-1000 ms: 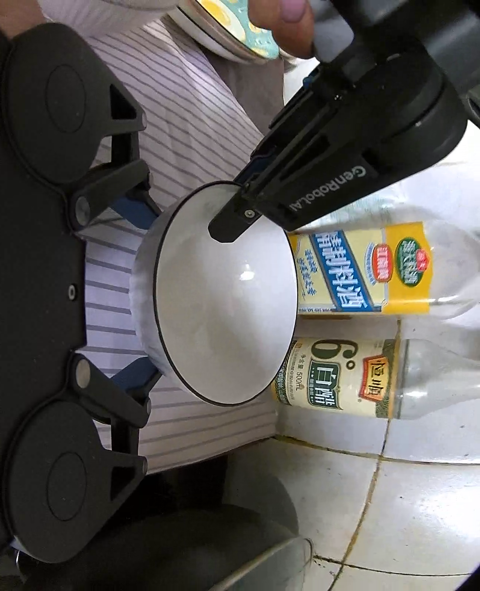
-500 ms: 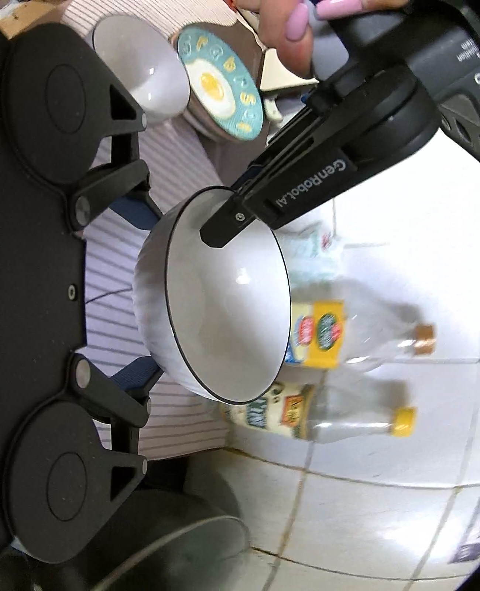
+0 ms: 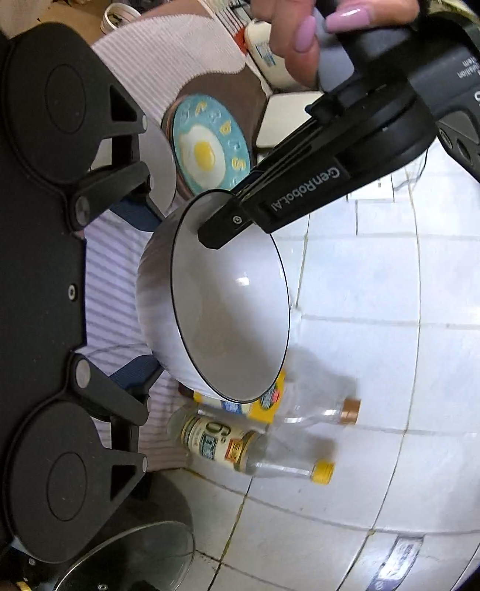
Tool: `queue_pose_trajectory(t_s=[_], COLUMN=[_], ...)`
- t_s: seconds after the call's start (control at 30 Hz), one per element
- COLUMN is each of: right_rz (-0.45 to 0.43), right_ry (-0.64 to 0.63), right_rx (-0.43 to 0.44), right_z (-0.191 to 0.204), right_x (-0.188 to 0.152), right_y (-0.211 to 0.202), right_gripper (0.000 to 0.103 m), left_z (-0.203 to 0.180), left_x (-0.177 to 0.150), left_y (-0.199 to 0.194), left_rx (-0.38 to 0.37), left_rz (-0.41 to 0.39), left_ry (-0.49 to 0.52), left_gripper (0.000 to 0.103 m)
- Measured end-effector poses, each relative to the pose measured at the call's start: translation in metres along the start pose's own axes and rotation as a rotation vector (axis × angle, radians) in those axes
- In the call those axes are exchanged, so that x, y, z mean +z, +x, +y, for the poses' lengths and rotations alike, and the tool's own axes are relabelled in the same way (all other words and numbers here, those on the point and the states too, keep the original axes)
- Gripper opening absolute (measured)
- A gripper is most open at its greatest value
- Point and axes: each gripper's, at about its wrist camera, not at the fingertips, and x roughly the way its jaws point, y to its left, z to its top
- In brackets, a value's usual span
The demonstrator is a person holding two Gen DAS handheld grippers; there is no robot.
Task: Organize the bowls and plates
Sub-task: 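Carry the third bowl with both tools, lower it onto the bowls, open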
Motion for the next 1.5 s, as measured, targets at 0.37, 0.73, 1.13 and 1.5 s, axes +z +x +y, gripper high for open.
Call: queue_pose_trajectory(t_s=[0.37, 0.73, 1.13, 1.5], right_rz=[0.066, 0.209, 0.304, 0.314], right_ry=[-0.041, -0.005, -0.115, -0.151], right_rx=[0.111, 0.212, 0.119, 0.064], right_z=[0.043, 0.067, 0.089, 0.098], right_x=[0.012, 0.003, -0.002, -0.002], right_y=[0.003, 0.040, 0.059, 0.056], right_gripper=[0.078, 0.078, 0.081, 0.086], left_z=[0.040, 0.076, 0.094, 0.104], left_x=[-0.039, -0.065, -0.069, -0.074], left_y=[-0.017, 0.013, 0.041, 0.049], left_rx=[0.018, 0.054, 0.027, -0.022], left_rz=[0.036, 0.135, 0.192, 0.205], left_ry=[-0.081, -0.156, -0.195, -0.239], left_gripper=[0.011, 0.011, 0.018, 0.020])
